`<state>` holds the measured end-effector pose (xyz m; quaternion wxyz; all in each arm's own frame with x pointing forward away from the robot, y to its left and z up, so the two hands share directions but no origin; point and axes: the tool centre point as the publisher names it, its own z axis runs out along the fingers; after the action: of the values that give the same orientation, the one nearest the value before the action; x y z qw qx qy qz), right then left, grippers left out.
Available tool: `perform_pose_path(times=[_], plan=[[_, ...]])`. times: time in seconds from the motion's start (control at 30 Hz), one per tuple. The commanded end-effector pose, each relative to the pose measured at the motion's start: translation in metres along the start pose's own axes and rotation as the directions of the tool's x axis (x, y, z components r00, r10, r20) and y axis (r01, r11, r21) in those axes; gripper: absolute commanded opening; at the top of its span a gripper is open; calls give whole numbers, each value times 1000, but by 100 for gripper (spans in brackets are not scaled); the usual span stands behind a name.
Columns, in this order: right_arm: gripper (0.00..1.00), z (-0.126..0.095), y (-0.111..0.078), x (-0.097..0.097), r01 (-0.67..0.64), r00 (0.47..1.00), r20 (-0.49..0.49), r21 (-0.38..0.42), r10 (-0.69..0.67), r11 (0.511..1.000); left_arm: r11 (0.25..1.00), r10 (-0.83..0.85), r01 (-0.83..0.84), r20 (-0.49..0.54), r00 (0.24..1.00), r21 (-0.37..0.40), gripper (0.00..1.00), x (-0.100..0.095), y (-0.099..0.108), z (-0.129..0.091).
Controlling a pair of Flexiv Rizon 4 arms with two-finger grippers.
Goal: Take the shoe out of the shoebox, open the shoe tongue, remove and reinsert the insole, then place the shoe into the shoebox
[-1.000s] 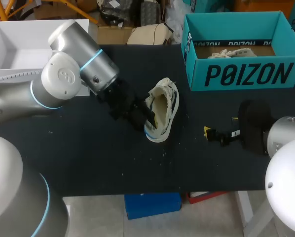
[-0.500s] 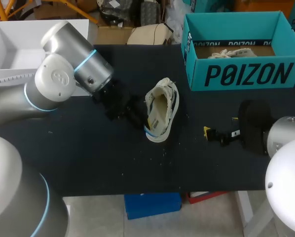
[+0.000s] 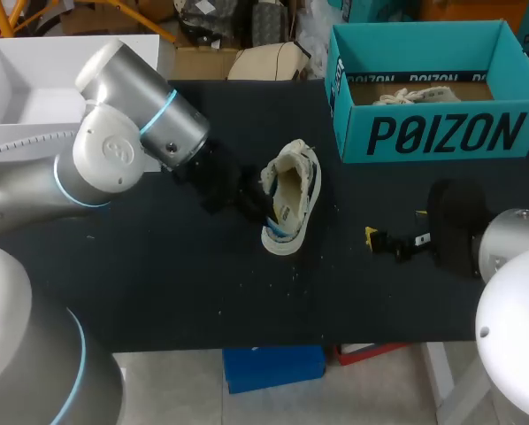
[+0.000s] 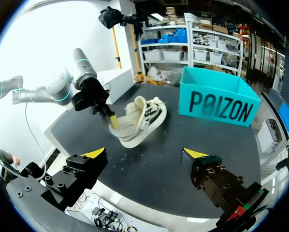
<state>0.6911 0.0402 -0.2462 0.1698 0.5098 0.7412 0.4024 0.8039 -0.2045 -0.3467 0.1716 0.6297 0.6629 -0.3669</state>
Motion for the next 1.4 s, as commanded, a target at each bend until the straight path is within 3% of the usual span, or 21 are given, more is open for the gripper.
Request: perform_pose_path(times=[0.03,0.63,0.97,1.0,1.03,1.07,1.17,1.33,1.37,1.4], plan=[[100,1,-2,2,-1,1000,4,-5,1,1000,1000,-8,8,-2,1000,-3,0,-2,10,9],[100,1,-2,2,-1,1000,4,-5,1,1000,996,-69,68,-19,997,-55,0,6,46,18],[100,1,-2,2,-1,1000,4,-5,1,1000,996,-84,82,-24,996,-45,0,6,45,28],[100,1,-2,2,-1,1000,4,-5,1,1000,996,-84,83,-25,996,-44,16,6,44,28],[100,1,-2,2,-1,1000,4,-5,1,1000,996,-83,82,-27,996,-39,69,6,41,27],[100,1,-2,2,-1,1000,4,-5,1,1000,996,-79,78,-24,997,-31,100,5,37,24],[100,1,-2,2,-1,1000,4,-5,1,1000,998,-56,56,-3,998,1,100,0,22,9],[100,1,-2,2,-1,1000,4,-5,1,1000,996,6,-11,-49,999,-89,100,-13,-3,-24],[100,1,-2,2,-1,1000,4,-5,1,1000,994,7,-14,-61,998,-113,97,-15,-4,-27],[100,1,-2,2,-1,1000,4,-5,1,1000,991,2,-12,-74,997,-137,82,-15,-3,-30]])
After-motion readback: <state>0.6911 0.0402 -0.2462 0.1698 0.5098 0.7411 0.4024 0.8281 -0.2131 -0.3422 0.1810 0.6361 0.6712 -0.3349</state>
